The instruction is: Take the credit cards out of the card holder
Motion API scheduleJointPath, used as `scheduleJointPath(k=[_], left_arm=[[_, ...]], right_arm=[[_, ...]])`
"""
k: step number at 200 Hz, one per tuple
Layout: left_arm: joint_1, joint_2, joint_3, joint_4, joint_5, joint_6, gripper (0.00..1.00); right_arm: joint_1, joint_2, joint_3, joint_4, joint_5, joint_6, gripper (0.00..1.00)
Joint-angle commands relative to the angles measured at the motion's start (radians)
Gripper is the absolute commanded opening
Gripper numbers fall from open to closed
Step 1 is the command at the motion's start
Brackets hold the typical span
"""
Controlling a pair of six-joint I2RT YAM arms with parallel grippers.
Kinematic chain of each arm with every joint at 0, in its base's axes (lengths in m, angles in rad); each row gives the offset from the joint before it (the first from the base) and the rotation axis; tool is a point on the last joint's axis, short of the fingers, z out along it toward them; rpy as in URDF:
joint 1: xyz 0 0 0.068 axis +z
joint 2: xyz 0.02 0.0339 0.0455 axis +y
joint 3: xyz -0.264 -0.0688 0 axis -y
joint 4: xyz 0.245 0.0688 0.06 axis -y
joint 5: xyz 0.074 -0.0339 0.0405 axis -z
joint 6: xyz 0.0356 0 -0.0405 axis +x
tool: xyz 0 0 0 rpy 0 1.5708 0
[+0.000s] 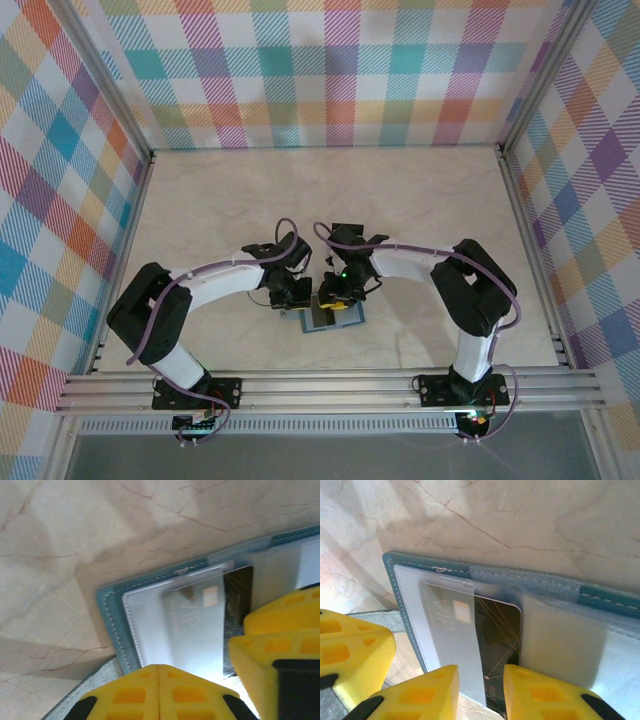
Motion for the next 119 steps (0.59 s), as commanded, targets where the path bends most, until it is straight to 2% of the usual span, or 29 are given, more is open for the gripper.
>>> scheduleJointPath(k=[1,43,84,119], left_arm=[[-0.021,0.033,0.029,-0.010,0.013,-0.010,0.07],[-0.020,0.121,0.019,-0.014,-0.019,0.017,0.06],[-0.020,0.136,0.014,-0.049,-0.070,0.034,0.05],[-0.020,0.139,0.006,-0.050,-0.068,0.035,0.05]], right_arm=[[-0.001,-0.035,-0.008,-0.034,0.024,-0.004,0.31],[-0.001,-0.028,-0.011,-0.053,0.047,-0.013,0.34],[-0.001,-0.001,-0.020,-0.034,0.033,-0.019,0.34],[-0.001,0.017,-0.035,-0.005,0.016,-0.012,0.34]])
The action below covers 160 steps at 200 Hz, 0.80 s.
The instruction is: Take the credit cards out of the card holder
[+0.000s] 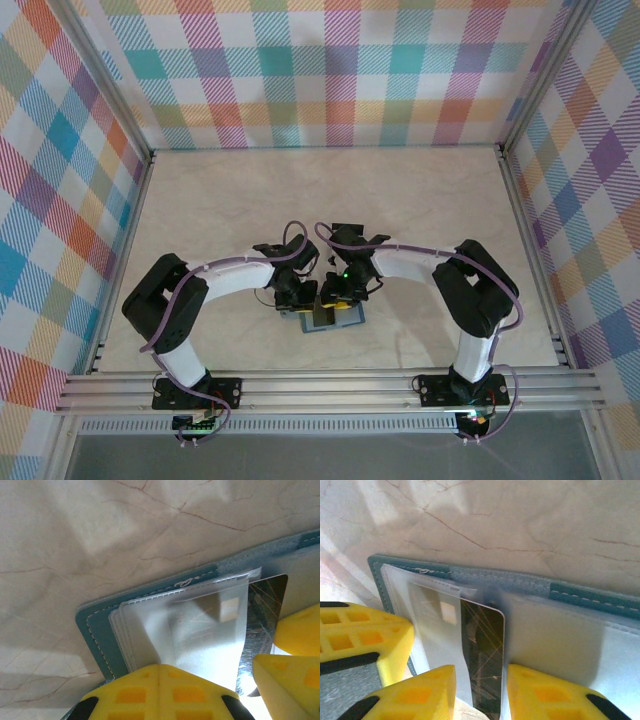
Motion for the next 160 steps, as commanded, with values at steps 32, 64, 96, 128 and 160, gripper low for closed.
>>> scheduleJointPath(k=[32,64,96,128,160], left_arm=[[-0.003,0.050,-0.024,-0.046,-0.062,0.019,0.05],[-0.003,0.055,-0.030,-0.038,-0.057,0.015,0.05],[-0.003,0.043,-0.035,-0.039,-0.062,0.013,0.04],[-0.003,0.040,-0.039,-0.034,-0.062,0.006,0.04],[-0.005,0.038,-0.036,-0.047,-0.082,0.005,0.04]], right_arm=[[-0.003,0.020,-0.047,0.063,-0.064,-0.009,0.35],[-0.006,-0.005,-0.103,0.207,-0.150,0.017,0.34],[-0.027,-0.051,-0.189,0.378,-0.222,0.081,0.29],[-0.053,-0.091,-0.263,0.488,-0.255,0.125,0.23],[-0.071,-0.121,-0.299,0.519,-0.264,0.144,0.19]])
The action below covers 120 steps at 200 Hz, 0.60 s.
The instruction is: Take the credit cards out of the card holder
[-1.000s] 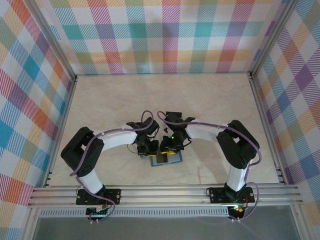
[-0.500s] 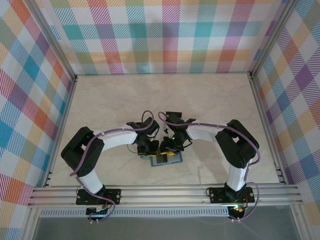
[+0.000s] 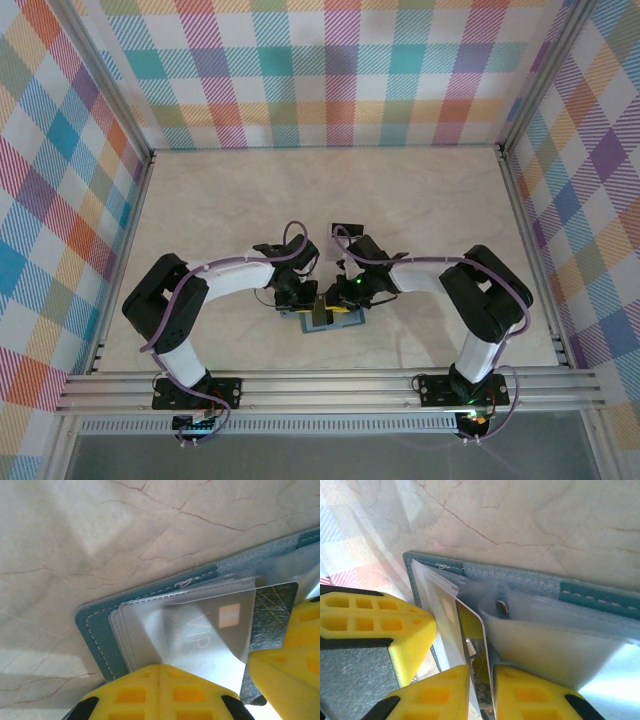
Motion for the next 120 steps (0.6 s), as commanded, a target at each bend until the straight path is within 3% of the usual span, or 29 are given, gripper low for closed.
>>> scheduleJointPath(k=[1,28,49,86,120], left_arm=[[-0.005,0.037,-0.036,-0.049,-0.082,0.002,0.04],[-0.005,0.032,-0.032,-0.067,-0.098,0.009,0.04],[-0.004,0.026,-0.032,-0.081,-0.114,0.014,0.04],[0.003,0.021,-0.031,-0.105,-0.144,0.025,0.05],[0.018,0.012,-0.030,-0.123,-0.159,0.043,0.05]], right_arm=[[-0.009,-0.039,-0.024,0.086,-0.056,0.035,0.18],[-0.013,-0.048,-0.021,0.075,-0.054,0.033,0.09],[-0.014,-0.065,0.000,-0.035,0.013,-0.003,0.06],[-0.018,-0.062,0.078,-0.319,0.193,-0.103,0.05],[-0.019,-0.070,0.118,-0.435,0.279,-0.145,0.05]])
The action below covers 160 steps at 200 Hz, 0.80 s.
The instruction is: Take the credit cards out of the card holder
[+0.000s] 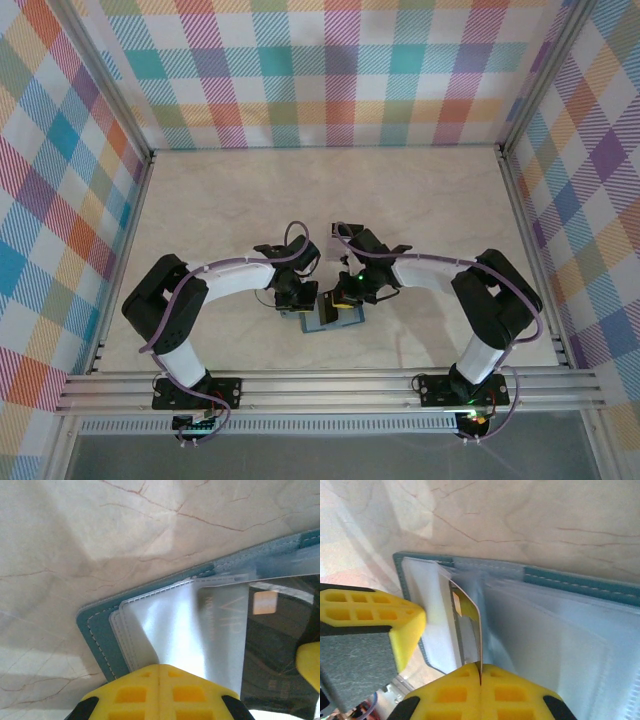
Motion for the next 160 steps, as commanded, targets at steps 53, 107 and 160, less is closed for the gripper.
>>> scheduleJointPath(k=[53,107,160], left_arm=[[0.039,0.006,-0.002,-0.157,-0.158,0.062,0.05],[0.041,-0.012,0.022,-0.179,-0.176,0.075,0.06],[0.044,-0.102,0.020,-0.158,-0.177,0.070,0.13]], right_arm=[[-0.008,-0.042,0.079,-0.261,0.172,-0.082,0.05],[-0.009,-0.118,0.103,-0.228,0.125,-0.077,0.04],[-0.018,-0.109,0.239,-0.346,0.256,-0.301,0.00]])
